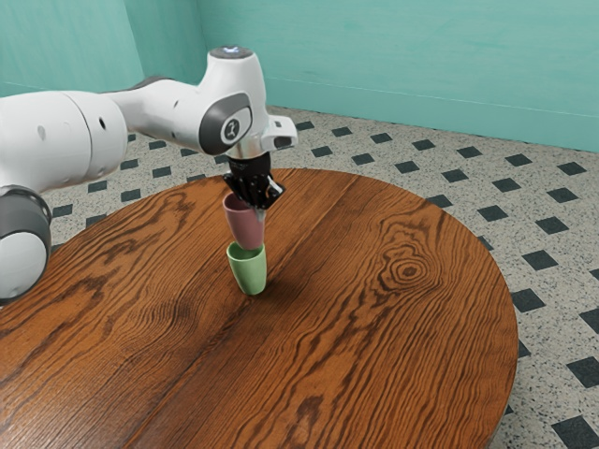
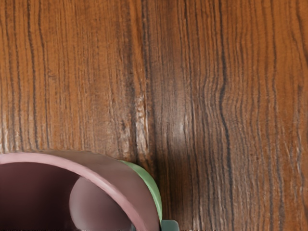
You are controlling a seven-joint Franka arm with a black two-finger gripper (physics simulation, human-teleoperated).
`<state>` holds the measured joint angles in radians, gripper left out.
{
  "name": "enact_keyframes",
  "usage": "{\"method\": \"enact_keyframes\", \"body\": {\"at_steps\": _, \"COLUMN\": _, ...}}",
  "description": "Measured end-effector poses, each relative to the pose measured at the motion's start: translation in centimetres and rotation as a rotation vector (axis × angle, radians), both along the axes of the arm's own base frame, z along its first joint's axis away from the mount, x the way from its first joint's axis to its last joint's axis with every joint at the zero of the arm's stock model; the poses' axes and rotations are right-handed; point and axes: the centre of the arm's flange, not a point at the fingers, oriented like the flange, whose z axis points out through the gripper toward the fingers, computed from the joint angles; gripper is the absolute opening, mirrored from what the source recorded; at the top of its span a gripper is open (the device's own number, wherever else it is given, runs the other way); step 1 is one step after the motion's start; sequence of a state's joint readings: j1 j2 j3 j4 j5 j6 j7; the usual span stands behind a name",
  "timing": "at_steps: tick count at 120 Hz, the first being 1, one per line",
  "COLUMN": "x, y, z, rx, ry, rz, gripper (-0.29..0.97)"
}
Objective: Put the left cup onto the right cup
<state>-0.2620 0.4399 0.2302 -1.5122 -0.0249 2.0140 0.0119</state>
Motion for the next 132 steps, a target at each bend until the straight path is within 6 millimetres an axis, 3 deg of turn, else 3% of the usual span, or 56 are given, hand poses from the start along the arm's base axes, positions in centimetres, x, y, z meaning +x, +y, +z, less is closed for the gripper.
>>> {"method": "enact_keyframes", "body": {"at_steps": 37, "x": -0.3, "y": 0.9, "z": 0.2, "rx": -0.010, "ry": -0.009, "rz": 0.019, "gripper": -0.11}}
{"method": "enact_keyframes", "body": {"at_steps": 132, "x": -0.5, "y": 1.2, "z": -2.0, "rx": -0.032, "ry": -0.001, "rz": 0.035, "gripper": -0.11}}
